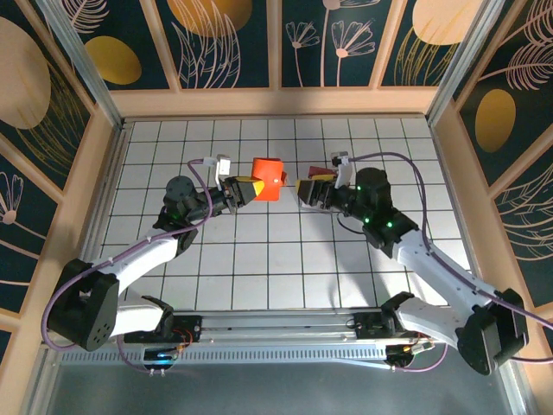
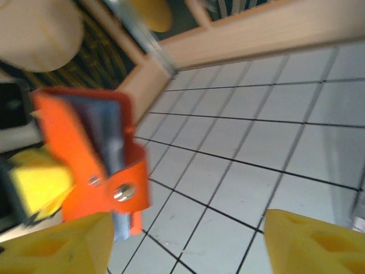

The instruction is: Take the credit cards out of the card holder

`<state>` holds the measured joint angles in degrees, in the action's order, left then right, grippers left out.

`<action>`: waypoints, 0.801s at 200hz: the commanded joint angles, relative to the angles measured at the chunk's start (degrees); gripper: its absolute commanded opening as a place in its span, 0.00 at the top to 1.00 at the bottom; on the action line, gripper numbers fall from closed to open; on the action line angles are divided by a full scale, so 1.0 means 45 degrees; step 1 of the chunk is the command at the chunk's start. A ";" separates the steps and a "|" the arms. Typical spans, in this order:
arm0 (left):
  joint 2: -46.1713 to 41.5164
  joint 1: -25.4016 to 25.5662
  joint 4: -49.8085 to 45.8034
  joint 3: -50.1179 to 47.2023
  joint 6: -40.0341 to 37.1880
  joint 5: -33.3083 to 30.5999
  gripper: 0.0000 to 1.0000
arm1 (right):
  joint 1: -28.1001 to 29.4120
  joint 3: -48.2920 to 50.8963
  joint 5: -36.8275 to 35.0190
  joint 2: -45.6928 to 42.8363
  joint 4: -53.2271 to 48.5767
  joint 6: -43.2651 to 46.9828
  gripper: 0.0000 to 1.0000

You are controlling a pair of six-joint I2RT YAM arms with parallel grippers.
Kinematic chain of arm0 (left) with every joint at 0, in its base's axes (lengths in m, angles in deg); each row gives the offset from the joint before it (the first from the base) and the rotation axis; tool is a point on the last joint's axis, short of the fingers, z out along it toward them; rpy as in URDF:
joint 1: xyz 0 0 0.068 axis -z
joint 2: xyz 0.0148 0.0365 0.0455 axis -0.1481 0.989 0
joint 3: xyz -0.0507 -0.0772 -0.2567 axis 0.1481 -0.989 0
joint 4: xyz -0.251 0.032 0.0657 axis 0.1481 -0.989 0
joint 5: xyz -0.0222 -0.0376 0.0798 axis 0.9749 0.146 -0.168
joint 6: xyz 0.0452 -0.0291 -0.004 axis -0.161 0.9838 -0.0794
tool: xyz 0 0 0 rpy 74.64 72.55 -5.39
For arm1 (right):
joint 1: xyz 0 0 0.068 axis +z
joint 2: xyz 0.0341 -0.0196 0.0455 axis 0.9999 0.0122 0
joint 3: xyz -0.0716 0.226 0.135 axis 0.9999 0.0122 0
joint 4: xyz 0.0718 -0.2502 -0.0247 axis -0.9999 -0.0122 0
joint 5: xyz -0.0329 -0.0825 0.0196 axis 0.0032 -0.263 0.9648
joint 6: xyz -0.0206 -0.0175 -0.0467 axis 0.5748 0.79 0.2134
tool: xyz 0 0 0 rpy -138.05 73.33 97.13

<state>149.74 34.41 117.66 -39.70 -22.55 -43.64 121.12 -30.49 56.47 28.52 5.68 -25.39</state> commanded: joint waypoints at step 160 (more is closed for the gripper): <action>-0.1019 0.0004 0.1553 0.0183 0.1119 0.1135 1.00 | 0.0251 -0.0131 0.3292 0.2221 0.5998 -0.0775 0.46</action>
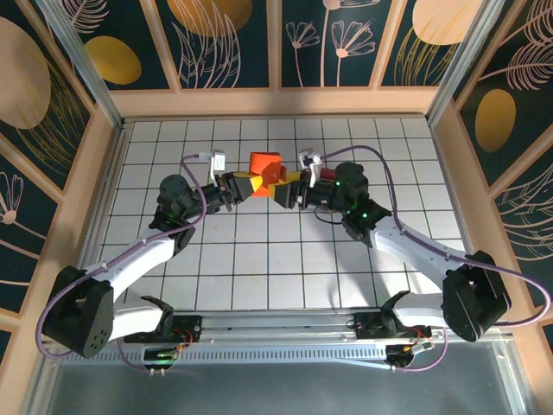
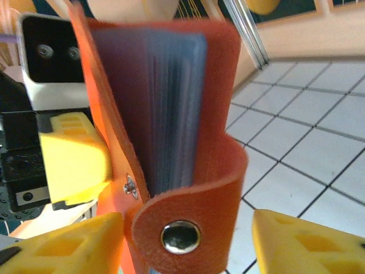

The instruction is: Take the credit cards out of the card holder

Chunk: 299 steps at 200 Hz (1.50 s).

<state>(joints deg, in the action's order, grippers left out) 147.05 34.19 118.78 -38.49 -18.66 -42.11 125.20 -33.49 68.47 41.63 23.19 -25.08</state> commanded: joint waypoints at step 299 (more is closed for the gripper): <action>-0.0199 0.0096 0.3606 -0.0160 0.1852 0.1573 1.00 | -0.0653 0.0765 0.4384 0.0501 0.5306 -0.2411 0.64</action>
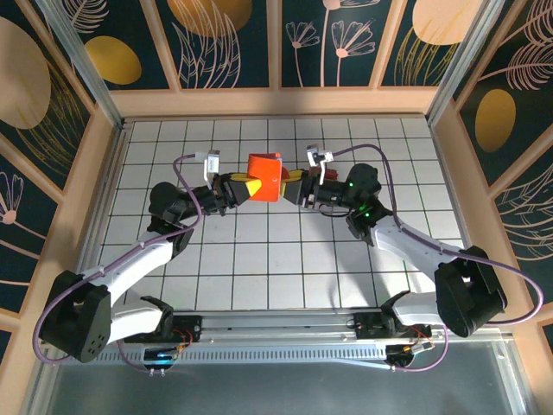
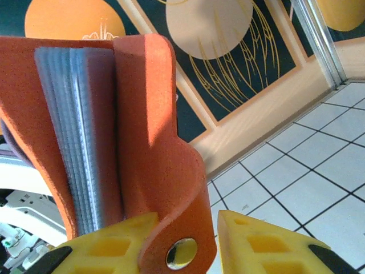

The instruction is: Take the credit cards out of the card holder

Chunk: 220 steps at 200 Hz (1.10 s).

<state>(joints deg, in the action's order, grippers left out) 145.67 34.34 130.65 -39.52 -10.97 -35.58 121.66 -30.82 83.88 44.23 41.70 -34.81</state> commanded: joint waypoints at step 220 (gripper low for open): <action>0.0907 0.0277 -0.0098 0.0437 0.0229 -0.0357 0.40 | 0.0667 -0.0195 -0.3190 -0.2176 -0.3394 0.0975 1.00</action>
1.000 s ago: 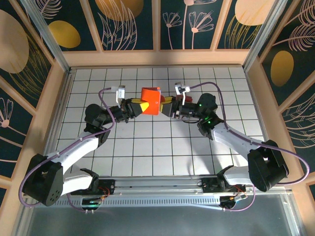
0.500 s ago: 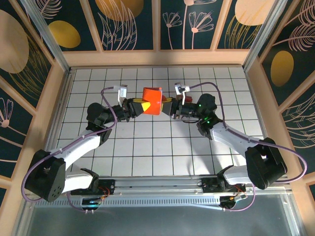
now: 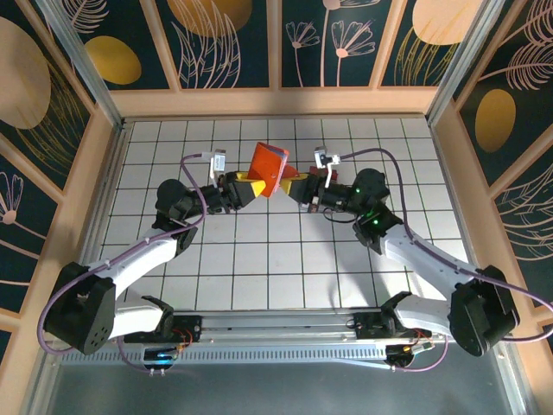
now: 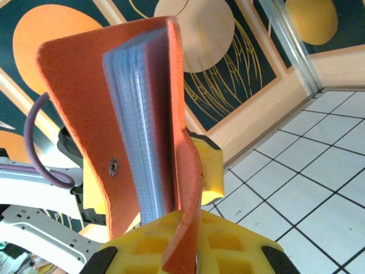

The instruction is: Take the credit cards out of the card holder

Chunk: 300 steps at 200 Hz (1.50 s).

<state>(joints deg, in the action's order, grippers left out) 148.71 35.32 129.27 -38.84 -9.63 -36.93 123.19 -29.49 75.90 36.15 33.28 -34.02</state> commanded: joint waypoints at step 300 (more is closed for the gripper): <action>0.0289 0.0058 -0.3730 0.1302 -0.4077 -0.2347 0.09 | 0.2547 -0.5414 -0.6984 0.0996 -1.0164 0.3519 1.00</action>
<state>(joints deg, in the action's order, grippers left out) 151.25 35.30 112.20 -33.93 -26.35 -47.73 134.32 -52.24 46.85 41.20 -13.16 -19.13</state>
